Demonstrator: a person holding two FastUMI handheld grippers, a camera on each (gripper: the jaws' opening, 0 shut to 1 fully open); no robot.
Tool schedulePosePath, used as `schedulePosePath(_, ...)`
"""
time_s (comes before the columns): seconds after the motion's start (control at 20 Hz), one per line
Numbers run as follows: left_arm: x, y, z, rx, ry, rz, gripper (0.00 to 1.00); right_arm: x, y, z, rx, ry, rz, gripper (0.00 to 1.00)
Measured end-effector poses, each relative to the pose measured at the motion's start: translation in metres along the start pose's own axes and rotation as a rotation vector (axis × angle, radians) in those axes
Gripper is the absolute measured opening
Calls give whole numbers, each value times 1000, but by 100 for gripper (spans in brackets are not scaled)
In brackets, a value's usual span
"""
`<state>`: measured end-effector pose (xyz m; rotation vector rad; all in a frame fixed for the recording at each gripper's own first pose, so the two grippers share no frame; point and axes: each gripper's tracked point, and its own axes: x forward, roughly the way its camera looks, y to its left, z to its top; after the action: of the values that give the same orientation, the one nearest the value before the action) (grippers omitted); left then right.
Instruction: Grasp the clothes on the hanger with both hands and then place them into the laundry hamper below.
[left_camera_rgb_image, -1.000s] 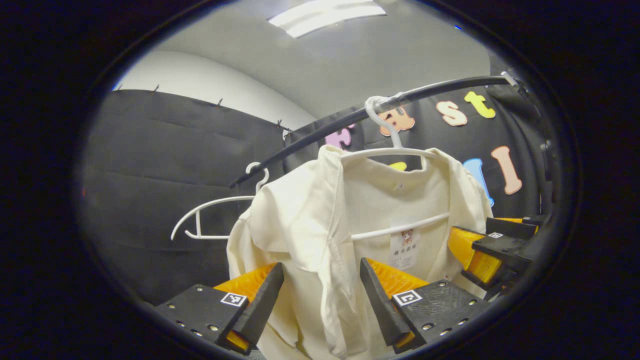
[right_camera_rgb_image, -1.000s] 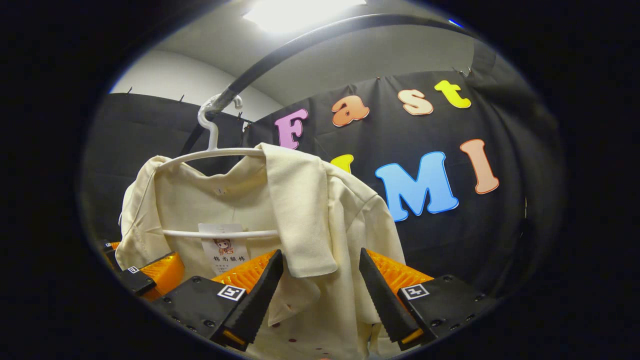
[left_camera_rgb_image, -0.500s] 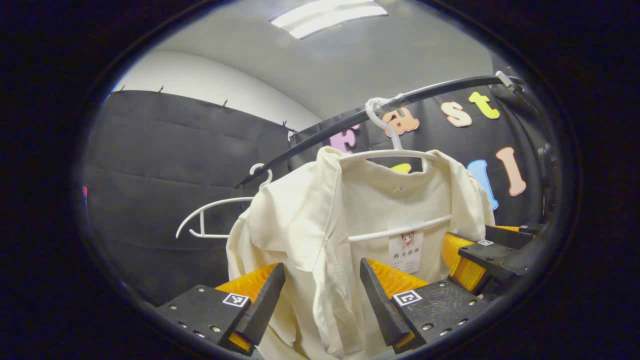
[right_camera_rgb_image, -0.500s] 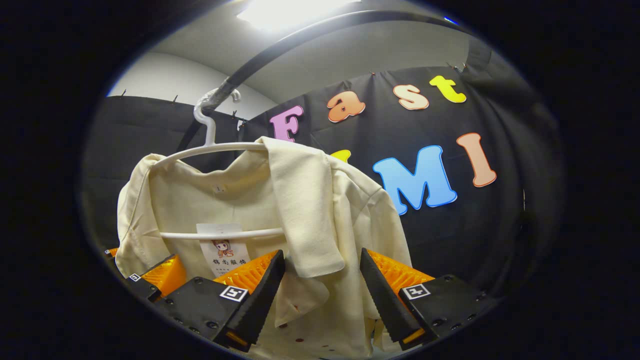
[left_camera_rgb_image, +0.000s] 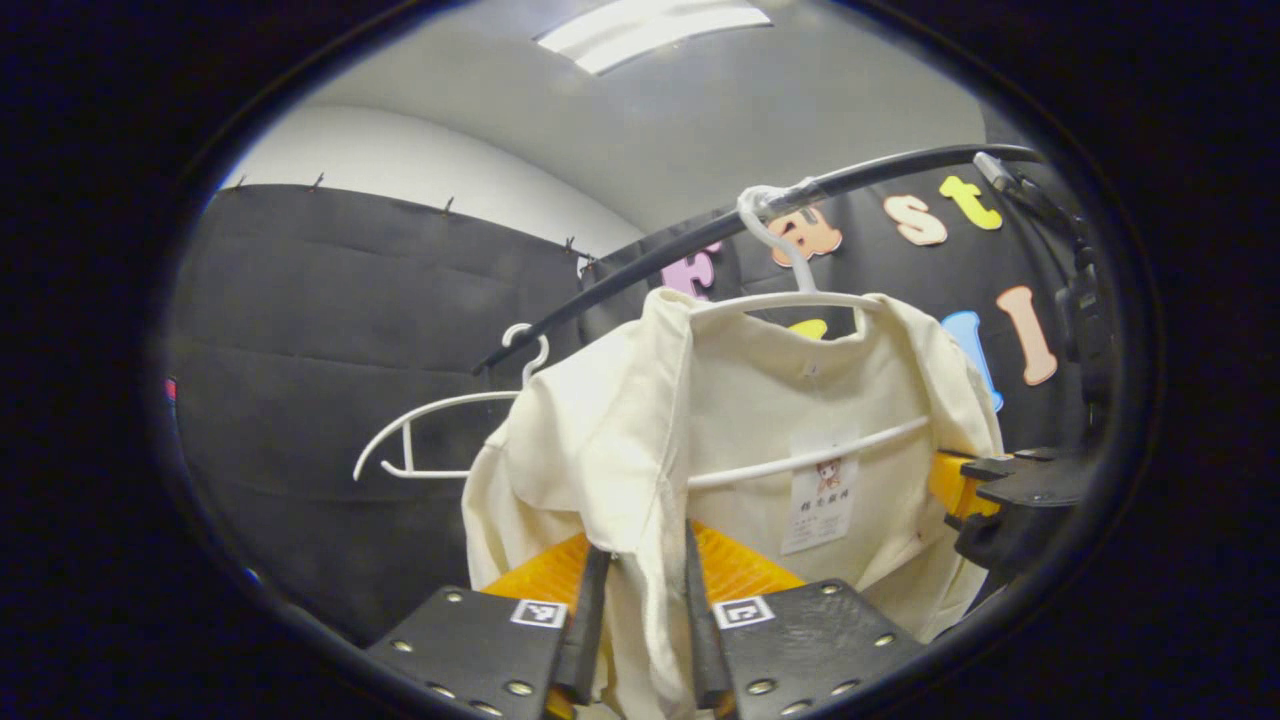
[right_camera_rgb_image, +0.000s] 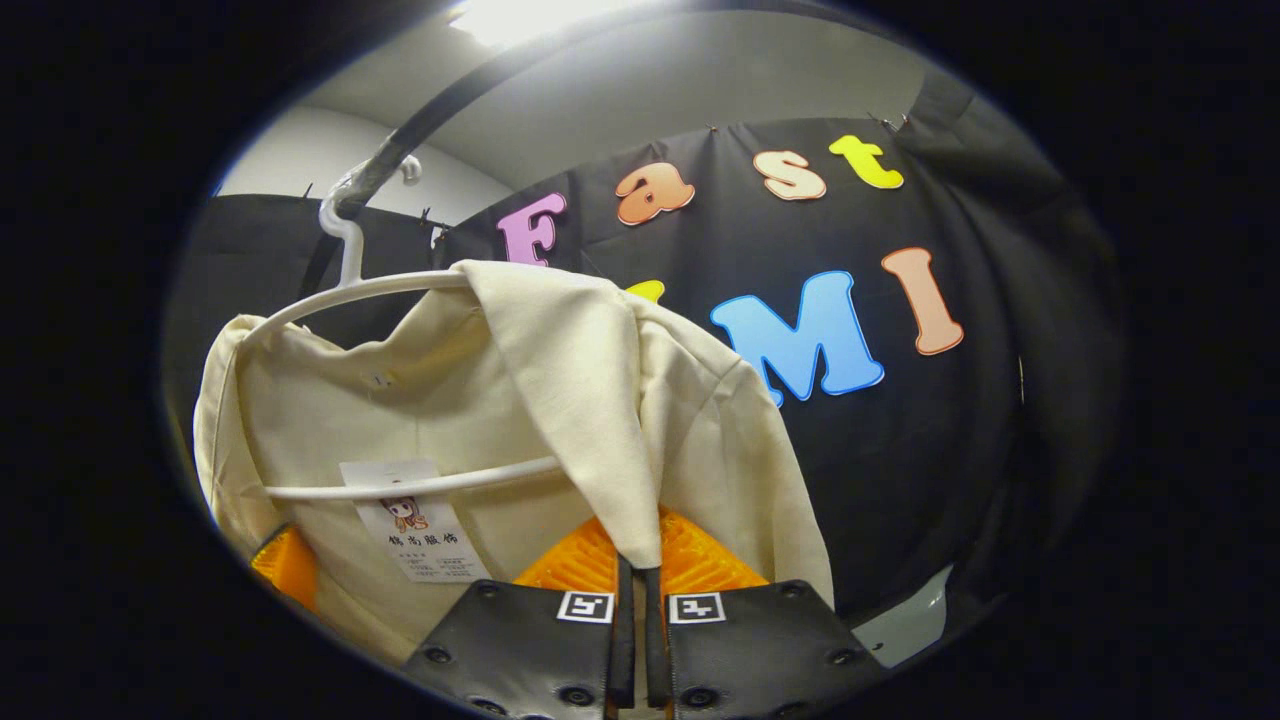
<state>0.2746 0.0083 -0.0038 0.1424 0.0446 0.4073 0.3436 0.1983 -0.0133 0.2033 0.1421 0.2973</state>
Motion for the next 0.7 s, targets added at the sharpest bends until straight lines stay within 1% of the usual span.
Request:
schedulePosePath(0.05,-2,-2,0,-6,1,-12,30,0,-1,1,-31,-11,-1,1)
schedulePosePath(0.1,2,-5,-3,-9,1,-36,24,-1,-6,4,-61,-30,-16,0)
schedulePosePath(0.15,-5,1,0,-8,-3,-20,18,-4,-11,10,-89,-55,-33,1)
schedulePosePath(0.2,-5,6,9,-1,-9,-10,5,-8,-17,17,-117,-88,-59,1)
schedulePosePath(0.3,-3,6,7,-1,-33,-26,4,-16,-27,33,-152,-150,-91,1)
schedulePosePath(0.4,-10,16,14,10,-51,-22,4,-21,-41,49,-173,-201,-119,0)
schedulePosePath(0.45,-14,20,18,13,-58,-19,4,-23,-49,59,-183,-228,-136,1)
schedulePosePath(0.55,-17,24,24,18,-64,-18,3,-22,-62,74,-213,-269,-166,1)
schedulePosePath(0.6,-18,26,26,24,-63,-22,5,-22,-69,80,-225,-287,-181,1)
schedulePosePath(0.7,-20,35,31,37,-66,-17,3,-21,-76,90,-237,-311,-198,1)
